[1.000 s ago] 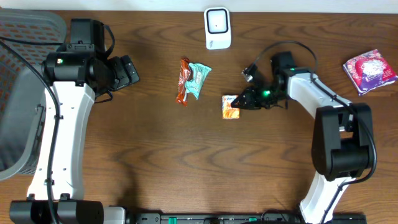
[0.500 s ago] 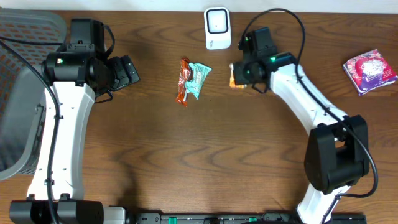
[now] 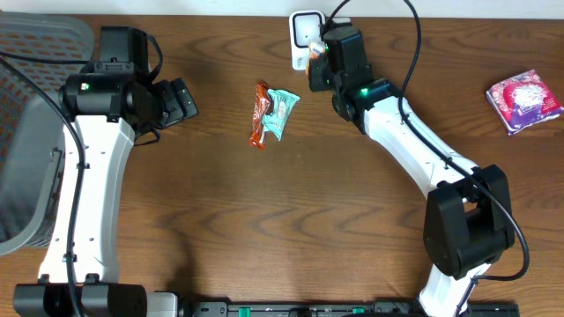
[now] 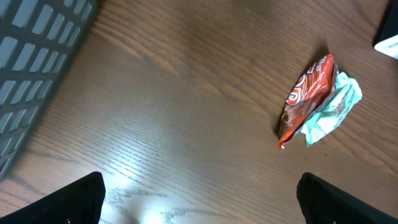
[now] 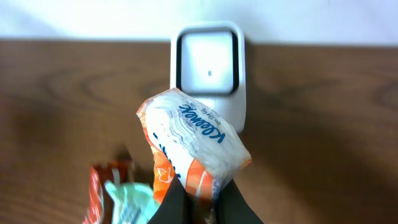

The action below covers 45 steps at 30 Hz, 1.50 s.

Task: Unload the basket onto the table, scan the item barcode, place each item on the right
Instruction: 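Carry the Kleenex pack with the right gripper up to the scanner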

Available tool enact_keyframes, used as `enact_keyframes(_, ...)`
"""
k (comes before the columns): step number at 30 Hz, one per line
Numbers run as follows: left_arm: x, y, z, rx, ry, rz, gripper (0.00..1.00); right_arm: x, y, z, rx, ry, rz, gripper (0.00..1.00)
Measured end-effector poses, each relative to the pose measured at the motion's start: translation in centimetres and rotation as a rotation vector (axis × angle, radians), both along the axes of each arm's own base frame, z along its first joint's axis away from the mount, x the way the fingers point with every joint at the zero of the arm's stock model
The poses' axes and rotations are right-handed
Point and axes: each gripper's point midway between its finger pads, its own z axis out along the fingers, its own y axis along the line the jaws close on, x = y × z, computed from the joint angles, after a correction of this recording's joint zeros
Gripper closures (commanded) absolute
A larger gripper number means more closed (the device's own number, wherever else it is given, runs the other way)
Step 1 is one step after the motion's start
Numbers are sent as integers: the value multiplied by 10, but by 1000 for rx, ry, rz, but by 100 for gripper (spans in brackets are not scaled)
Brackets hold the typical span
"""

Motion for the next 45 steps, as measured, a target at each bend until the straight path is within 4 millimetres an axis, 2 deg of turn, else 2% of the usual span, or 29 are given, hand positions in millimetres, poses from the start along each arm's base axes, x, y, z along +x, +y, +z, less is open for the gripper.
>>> enact_keyframes(2, 0, 0, 0, 0, 0, 0, 2, 5, 2, 10, 12, -29, -5, 99)
enact_keyframes(7, 0, 0, 0, 0, 0, 0, 2, 32, 10, 52, 34, -104, -15, 99)
enact_keyframes(10, 0, 0, 0, 0, 0, 0, 2, 49, 16, 62, 12, -97, -20, 99)
enact_keyframes(13, 0, 0, 0, -1, 0, 1, 2, 62, 17, 48, -51, -42, -26, 99)
enact_keyframes(16, 0, 0, 0, -1, 0, 1, 2, 73, 15, 17, -137, 32, -30, 99)
enact_keyframes(20, 0, 0, 0, 0, 0, 0, 2, 77, 9, -29, -246, 114, -29, 99)
enact_keyframes(23, 0, 0, 0, -1, 0, 0, 2, 77, 0, -50, -323, 140, -38, 99)
enact_keyframes(25, 0, 0, 0, -1, 0, 1, 2, 79, -5, -51, -364, 134, -47, 99)
enact_keyframes(31, 0, 0, 0, 0, 0, 0, 2, 90, -9, -35, -393, 64, -75, 99)
enact_keyframes(36, 0, 0, 0, -1, 0, 0, 2, 100, -6, -22, -375, 2, -91, 99)
enact_keyframes(45, 0, 0, 0, 0, 0, 0, 2, 101, 1, -19, -351, -18, -95, 99)
